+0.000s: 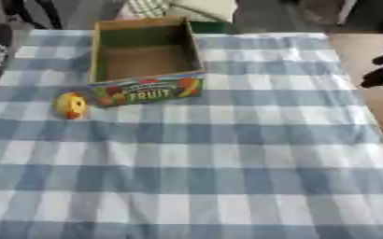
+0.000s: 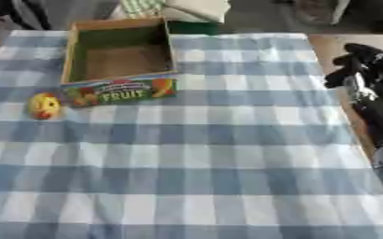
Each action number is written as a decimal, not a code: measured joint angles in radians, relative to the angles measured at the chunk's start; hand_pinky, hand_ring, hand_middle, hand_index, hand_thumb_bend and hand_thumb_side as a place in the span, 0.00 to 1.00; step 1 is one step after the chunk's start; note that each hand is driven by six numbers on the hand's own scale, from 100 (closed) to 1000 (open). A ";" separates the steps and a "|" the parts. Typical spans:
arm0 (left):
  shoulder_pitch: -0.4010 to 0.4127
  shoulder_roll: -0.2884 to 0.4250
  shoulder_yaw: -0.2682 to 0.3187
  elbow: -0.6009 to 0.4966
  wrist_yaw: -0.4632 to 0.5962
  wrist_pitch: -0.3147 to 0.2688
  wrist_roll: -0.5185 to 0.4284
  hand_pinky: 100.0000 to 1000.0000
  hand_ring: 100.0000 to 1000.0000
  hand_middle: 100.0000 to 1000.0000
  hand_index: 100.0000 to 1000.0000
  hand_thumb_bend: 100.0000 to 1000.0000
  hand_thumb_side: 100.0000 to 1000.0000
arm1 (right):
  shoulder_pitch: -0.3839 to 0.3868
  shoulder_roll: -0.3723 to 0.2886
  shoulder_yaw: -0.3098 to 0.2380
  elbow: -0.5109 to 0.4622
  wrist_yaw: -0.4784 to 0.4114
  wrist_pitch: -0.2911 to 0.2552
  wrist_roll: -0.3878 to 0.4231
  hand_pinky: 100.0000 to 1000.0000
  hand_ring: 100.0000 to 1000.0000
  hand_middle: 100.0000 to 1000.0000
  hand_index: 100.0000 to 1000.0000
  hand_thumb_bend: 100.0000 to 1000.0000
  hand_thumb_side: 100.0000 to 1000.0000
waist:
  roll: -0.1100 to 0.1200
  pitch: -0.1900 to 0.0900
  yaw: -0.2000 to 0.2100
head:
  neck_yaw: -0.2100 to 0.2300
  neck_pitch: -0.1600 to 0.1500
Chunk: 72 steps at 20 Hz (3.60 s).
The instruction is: Pick up objects on the table and place them in the box.
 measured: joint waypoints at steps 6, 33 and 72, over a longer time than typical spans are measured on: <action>0.000 0.000 0.000 0.000 -0.003 -0.005 -0.012 0.60 0.61 0.59 0.68 0.52 0.40 | 0.000 0.000 0.000 0.000 0.000 0.000 0.000 0.52 0.52 0.58 0.77 0.00 0.34 | 0.000 0.000 0.000 | 0.000 0.000; -0.149 0.269 -0.230 0.229 -0.426 0.027 -0.458 0.64 0.63 0.65 0.72 0.49 0.06 | -0.001 0.000 0.007 0.000 0.000 0.006 0.008 0.52 0.52 0.58 0.77 0.00 0.34 | 0.009 -0.003 -0.021 | 0.006 0.000; -0.261 0.144 -0.262 0.473 -0.942 -0.011 -0.510 0.50 0.29 0.23 0.31 0.43 0.00 | 0.000 0.000 0.012 0.000 0.000 0.004 0.013 0.52 0.52 0.58 0.77 0.00 0.35 | -0.001 -0.005 -0.023 | 0.008 0.001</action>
